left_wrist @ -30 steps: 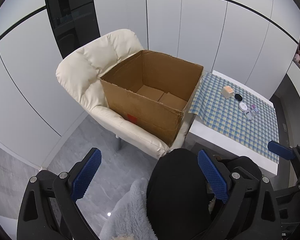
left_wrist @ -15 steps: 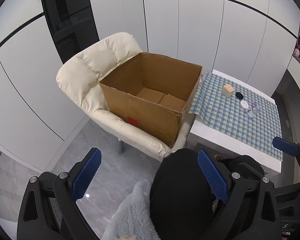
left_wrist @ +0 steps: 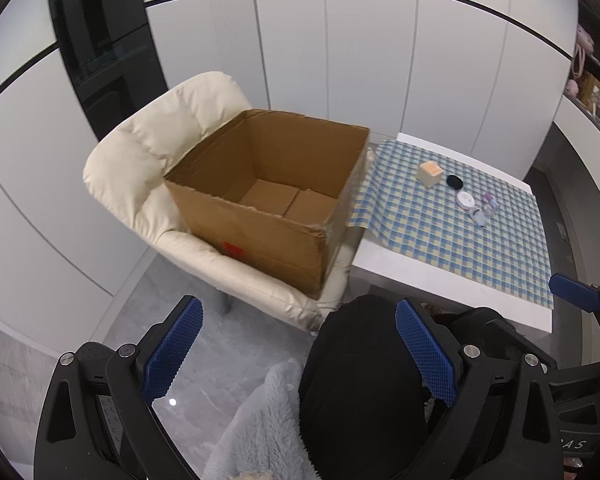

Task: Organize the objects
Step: 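Withdraw both open tools from the box, then move both open tools toward the items on the checked table, then grasp the frosted container with the right tool while the left tool approaches the white compact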

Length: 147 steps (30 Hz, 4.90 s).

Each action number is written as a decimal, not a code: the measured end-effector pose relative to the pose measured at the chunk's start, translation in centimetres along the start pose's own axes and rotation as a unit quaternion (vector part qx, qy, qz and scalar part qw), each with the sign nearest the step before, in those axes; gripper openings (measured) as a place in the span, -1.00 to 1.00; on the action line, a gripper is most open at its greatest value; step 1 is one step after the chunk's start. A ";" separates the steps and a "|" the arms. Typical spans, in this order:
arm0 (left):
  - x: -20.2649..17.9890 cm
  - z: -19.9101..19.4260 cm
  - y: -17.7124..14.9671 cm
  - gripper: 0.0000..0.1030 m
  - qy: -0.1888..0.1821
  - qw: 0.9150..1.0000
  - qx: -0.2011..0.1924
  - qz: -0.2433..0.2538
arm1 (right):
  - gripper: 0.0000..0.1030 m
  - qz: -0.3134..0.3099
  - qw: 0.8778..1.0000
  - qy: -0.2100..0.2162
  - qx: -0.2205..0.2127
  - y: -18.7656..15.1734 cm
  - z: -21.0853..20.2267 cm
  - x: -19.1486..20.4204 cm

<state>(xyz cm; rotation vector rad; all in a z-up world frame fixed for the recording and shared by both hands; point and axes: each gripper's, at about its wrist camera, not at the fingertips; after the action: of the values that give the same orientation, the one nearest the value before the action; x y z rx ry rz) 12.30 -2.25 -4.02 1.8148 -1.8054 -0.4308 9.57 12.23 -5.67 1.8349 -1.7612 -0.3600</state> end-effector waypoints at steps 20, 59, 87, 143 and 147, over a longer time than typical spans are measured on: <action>-8.6 0.1 2.3 0.89 -0.066 0.993 -0.023 0.093 | 1.00 0.104 0.993 -0.060 -0.024 -1.8 -3.3 -8.5; -18.2 6.9 4.7 0.89 -0.117 0.978 0.005 0.174 | 1.00 0.216 0.968 -0.128 -0.019 -3.1 -1.7 -21.2; -21.6 22.2 11.2 0.89 -0.095 0.985 0.067 0.128 | 1.00 0.245 0.960 -0.130 0.027 2.6 10.7 -30.6; -26.2 37.8 14.8 0.89 -0.081 0.983 0.106 0.123 | 0.20 0.281 0.933 -0.224 -0.020 8.7 32.0 -35.9; -28.4 38.6 15.0 0.89 -0.094 0.979 0.107 0.148 | 0.20 0.253 0.942 -0.219 -0.007 8.6 31.4 -37.2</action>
<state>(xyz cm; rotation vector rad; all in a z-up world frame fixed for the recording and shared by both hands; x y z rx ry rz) -23.58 20.72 -30.52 1.6463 -2.2871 -0.3115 -18.66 42.24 -33.03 1.2789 -2.4402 -0.5993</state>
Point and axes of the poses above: each gripper's, at about its wrist camera, not at the fingertips, and z roughly the way its jaws point, x to its left, y to its top, and after that the axes turned 8 degrees about z, right-handed
